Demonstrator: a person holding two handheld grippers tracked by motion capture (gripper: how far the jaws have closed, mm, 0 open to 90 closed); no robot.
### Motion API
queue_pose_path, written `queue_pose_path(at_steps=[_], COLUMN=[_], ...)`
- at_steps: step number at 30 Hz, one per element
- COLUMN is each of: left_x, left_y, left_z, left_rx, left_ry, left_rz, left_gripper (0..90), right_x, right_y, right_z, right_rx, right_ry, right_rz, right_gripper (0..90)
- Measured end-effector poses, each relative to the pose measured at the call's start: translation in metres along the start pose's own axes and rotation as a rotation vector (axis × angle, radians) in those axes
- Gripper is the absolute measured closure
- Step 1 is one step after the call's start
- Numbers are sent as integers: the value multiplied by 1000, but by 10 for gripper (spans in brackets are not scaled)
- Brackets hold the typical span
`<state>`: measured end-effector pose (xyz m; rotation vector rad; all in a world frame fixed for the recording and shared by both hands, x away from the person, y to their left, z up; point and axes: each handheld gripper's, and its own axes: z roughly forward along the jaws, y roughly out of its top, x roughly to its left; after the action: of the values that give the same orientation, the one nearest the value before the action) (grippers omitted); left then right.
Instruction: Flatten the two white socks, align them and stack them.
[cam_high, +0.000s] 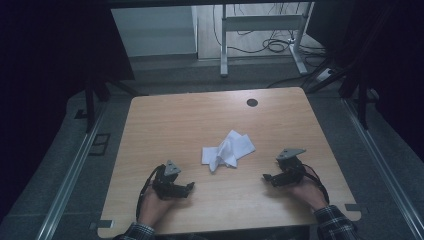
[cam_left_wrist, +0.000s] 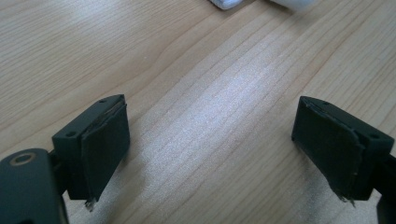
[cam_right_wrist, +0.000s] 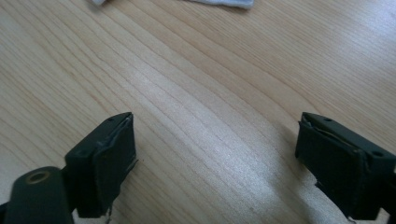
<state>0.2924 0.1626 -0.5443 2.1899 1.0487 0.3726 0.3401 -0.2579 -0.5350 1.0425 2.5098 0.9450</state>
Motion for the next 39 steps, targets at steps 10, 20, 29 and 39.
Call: queue_pose_path(at_steps=[10,20,29,39], left_x=[0,0,0,0], left_y=[0,0,0,0], left_z=[0,0,0,0], left_rx=[0,0,0,-1], left_ry=[0,0,0,0], left_rz=[-2,-2,-2,-2], left_gripper=[114,114,114,113], right_x=[-1,-6,-13,-13], right_y=[8,27,52,84], right_z=[-1,-1,3,22], right_rx=[18,6,-2,-2], right_ry=[8,32,29,5], right_rz=[46,75,87,82], right_gripper=[237,361,432,606])
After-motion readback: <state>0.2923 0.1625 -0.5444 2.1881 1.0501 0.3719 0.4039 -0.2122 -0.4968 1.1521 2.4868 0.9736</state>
